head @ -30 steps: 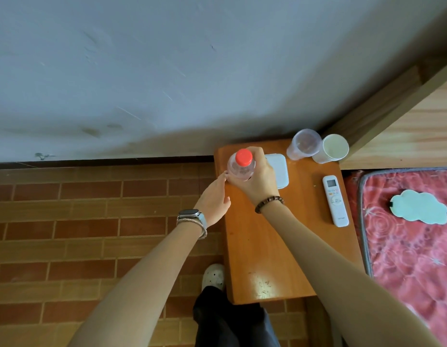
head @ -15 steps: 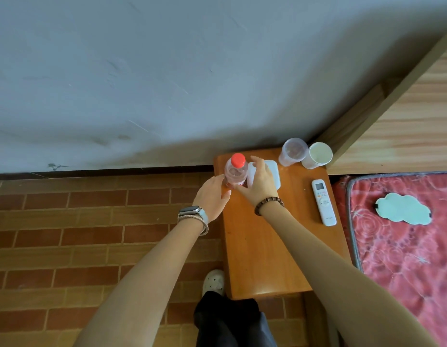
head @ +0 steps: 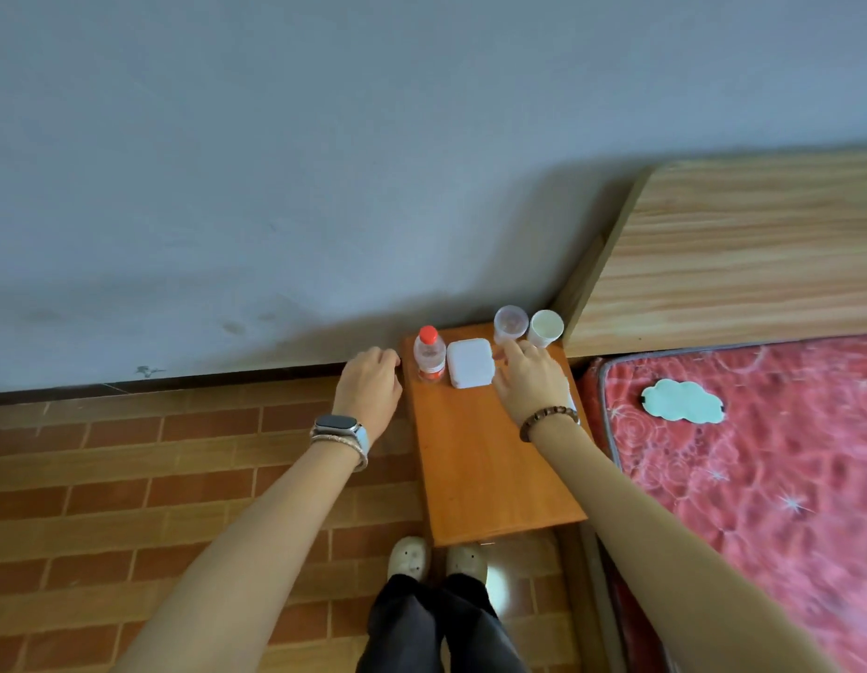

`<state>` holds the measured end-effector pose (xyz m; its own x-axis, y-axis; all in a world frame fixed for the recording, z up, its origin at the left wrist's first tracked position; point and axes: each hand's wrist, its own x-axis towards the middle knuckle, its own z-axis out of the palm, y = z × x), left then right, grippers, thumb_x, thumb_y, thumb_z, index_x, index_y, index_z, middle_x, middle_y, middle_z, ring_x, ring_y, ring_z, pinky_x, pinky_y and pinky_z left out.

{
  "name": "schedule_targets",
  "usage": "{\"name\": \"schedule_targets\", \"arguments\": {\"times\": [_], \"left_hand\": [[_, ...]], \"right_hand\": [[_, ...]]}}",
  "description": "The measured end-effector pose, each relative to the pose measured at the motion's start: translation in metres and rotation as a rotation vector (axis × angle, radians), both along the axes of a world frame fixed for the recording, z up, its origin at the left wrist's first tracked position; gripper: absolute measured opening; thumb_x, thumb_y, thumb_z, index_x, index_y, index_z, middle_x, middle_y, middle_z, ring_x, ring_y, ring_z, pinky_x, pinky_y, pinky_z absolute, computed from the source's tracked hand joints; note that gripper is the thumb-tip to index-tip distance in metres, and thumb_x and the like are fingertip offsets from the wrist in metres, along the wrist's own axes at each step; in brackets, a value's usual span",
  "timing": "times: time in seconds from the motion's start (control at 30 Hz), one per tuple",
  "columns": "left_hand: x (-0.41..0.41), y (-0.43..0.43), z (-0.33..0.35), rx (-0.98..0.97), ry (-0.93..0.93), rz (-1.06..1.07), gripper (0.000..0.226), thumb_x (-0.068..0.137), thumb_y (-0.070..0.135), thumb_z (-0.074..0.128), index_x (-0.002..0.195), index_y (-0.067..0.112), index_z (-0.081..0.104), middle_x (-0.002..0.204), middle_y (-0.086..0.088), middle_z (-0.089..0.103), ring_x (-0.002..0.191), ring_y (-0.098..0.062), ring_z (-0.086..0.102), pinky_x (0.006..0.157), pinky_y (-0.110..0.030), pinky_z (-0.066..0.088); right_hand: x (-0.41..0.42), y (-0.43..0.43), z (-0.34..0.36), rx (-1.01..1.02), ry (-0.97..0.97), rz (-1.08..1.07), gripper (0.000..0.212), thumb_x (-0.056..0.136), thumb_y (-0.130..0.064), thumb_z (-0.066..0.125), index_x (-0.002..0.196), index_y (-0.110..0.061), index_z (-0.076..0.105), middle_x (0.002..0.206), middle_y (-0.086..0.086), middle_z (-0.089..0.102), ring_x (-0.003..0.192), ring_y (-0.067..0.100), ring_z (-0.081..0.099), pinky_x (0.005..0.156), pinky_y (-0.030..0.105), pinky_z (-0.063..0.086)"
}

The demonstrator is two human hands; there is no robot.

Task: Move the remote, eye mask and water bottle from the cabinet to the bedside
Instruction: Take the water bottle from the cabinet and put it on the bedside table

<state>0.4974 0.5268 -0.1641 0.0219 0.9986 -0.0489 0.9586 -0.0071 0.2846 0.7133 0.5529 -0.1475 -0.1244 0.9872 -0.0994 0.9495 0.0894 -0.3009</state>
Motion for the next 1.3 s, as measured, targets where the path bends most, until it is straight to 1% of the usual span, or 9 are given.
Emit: {"name": "schedule_targets", "arguments": {"times": [0.2, 0.47, 0.57, 0.67, 0.77, 0.93, 1.03, 1.13, 1.3], "left_hand": [[0.007, -0.016, 0.033, 0.017, 0.082, -0.133, 0.013, 0.088, 0.008, 0.052, 0.099, 0.008, 0.059, 0.093, -0.01, 0.062, 0.084, -0.026, 0.057, 0.074, -0.038, 0.048], [0.008, -0.01, 0.044, 0.027, 0.06, -0.363, 0.024, 0.088, 0.012, 0.056, 0.112, 0.009, 0.055, 0.101, -0.009, 0.061, 0.088, -0.022, 0.056, 0.073, -0.029, 0.043], [0.004, -0.002, 0.045, 0.015, 0.056, -0.453, 0.034, 0.088, 0.014, 0.059, 0.121, 0.009, 0.053, 0.109, -0.008, 0.06, 0.095, -0.023, 0.057, 0.079, -0.032, 0.048], [0.005, 0.006, 0.047, 0.022, 0.067, -0.556, 0.027, 0.088, 0.016, 0.061, 0.113, 0.013, 0.055, 0.107, -0.006, 0.061, 0.095, -0.021, 0.056, 0.08, -0.032, 0.051], [0.015, 0.007, 0.052, 0.036, 0.068, -0.675, 0.023, 0.087, 0.016, 0.063, 0.109, 0.013, 0.058, 0.104, -0.006, 0.062, 0.092, -0.021, 0.057, 0.078, -0.032, 0.051], [0.049, -0.002, 0.056, 0.071, 0.064, -0.913, 0.025, 0.092, 0.017, 0.055, 0.117, 0.015, 0.054, 0.111, -0.005, 0.061, 0.097, -0.02, 0.057, 0.083, -0.03, 0.05], [0.08, -0.021, 0.06, 0.089, 0.044, -1.078, 0.029, 0.092, 0.013, 0.052, 0.121, 0.012, 0.054, 0.117, -0.006, 0.06, 0.104, -0.023, 0.055, 0.088, -0.031, 0.046], [0.108, -0.047, 0.065, 0.083, -0.036, -1.194, 0.029, 0.085, 0.003, 0.057, 0.114, 0.007, 0.059, 0.109, -0.012, 0.064, 0.102, -0.03, 0.058, 0.087, -0.037, 0.046], [0.146, -0.1, 0.066, 0.116, -0.047, -1.424, 0.025, 0.075, -0.001, 0.062, 0.1, 0.003, 0.063, 0.089, -0.016, 0.064, 0.084, -0.034, 0.059, 0.077, -0.043, 0.048]], "right_hand": [[0.017, -0.027, 0.03, 0.007, -0.066, -0.054, 0.025, 0.091, -0.014, 0.05, 0.115, -0.013, 0.058, 0.108, 0.009, 0.065, 0.102, 0.031, 0.058, 0.081, 0.038, 0.045], [0.017, -0.066, 0.046, -0.007, -0.136, -0.228, 0.025, 0.093, -0.017, 0.045, 0.115, -0.012, 0.058, 0.107, 0.009, 0.061, 0.1, 0.03, 0.056, 0.079, 0.037, 0.043], [0.009, -0.082, 0.051, -0.02, -0.137, -0.332, 0.025, 0.094, -0.019, 0.048, 0.117, -0.013, 0.056, 0.11, 0.009, 0.061, 0.101, 0.028, 0.056, 0.079, 0.036, 0.046], [0.002, -0.101, 0.055, -0.017, -0.13, -0.459, 0.025, 0.094, -0.019, 0.048, 0.117, -0.015, 0.056, 0.112, 0.007, 0.061, 0.103, 0.027, 0.057, 0.081, 0.035, 0.048], [-0.001, -0.127, 0.057, 0.013, -0.132, -0.578, 0.022, 0.095, -0.018, 0.046, 0.113, -0.014, 0.057, 0.109, 0.006, 0.062, 0.098, 0.026, 0.058, 0.072, 0.031, 0.041], [0.004, -0.183, 0.067, 0.011, -0.118, -0.803, 0.022, 0.094, -0.018, 0.049, 0.114, -0.015, 0.056, 0.11, 0.007, 0.063, 0.101, 0.027, 0.058, 0.077, 0.035, 0.047], [0.01, -0.222, 0.072, 0.028, -0.126, -0.951, 0.019, 0.093, -0.015, 0.049, 0.11, -0.011, 0.057, 0.106, 0.009, 0.063, 0.098, 0.029, 0.058, 0.072, 0.036, 0.046], [0.013, -0.264, 0.077, 0.019, -0.129, -1.086, 0.021, 0.09, -0.012, 0.05, 0.109, -0.01, 0.057, 0.106, 0.01, 0.063, 0.099, 0.03, 0.057, 0.071, 0.036, 0.046], [0.007, -0.337, 0.079, 0.008, -0.125, -1.304, 0.024, 0.088, -0.009, 0.048, 0.11, -0.011, 0.057, 0.104, 0.009, 0.063, 0.1, 0.03, 0.057, 0.078, 0.038, 0.048]]}}
